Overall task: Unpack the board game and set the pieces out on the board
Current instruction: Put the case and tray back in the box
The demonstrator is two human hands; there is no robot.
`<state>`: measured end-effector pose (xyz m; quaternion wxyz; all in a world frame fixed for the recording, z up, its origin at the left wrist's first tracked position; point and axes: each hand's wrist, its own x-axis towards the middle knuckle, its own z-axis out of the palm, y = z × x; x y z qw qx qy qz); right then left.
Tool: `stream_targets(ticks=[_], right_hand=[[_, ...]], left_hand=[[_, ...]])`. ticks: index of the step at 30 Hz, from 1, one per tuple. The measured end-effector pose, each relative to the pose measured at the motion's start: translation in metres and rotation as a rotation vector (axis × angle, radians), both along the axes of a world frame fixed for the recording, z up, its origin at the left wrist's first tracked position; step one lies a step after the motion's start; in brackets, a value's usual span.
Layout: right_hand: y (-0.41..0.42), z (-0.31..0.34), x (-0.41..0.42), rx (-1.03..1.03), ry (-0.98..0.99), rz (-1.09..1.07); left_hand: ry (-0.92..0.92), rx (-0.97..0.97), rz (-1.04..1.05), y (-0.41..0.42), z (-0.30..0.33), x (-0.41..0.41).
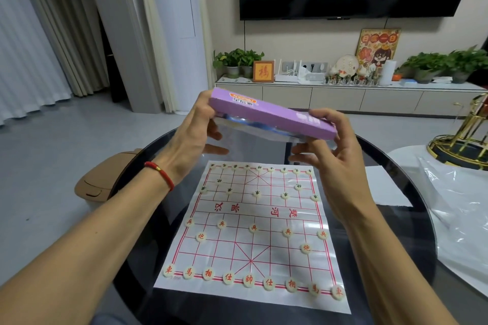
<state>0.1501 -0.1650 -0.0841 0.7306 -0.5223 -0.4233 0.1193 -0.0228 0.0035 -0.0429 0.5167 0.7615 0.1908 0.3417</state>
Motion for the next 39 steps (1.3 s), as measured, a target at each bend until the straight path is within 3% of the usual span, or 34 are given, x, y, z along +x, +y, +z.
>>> stream_targets(ticks=[6,11,21,39], right_hand=[[-0.005,0.016,0.002,0.081,-0.014,0.019],[-0.011,0.023,0.002,0.105,-0.04,-0.009],[-0.021,0.037,-0.001,0.156,-0.107,-0.055],[-0.026,0.038,-0.003,0.182,-0.123,-0.08]], left_hand=[[-0.095,0.327,0.151,-0.004,0.008,0.001],[-0.145,0.434,0.082,-0.003,0.004,0.001],[-0.332,0.146,-0.151,-0.028,0.02,0.002],[-0.304,0.174,-0.139,-0.03,0.02,0.005]])
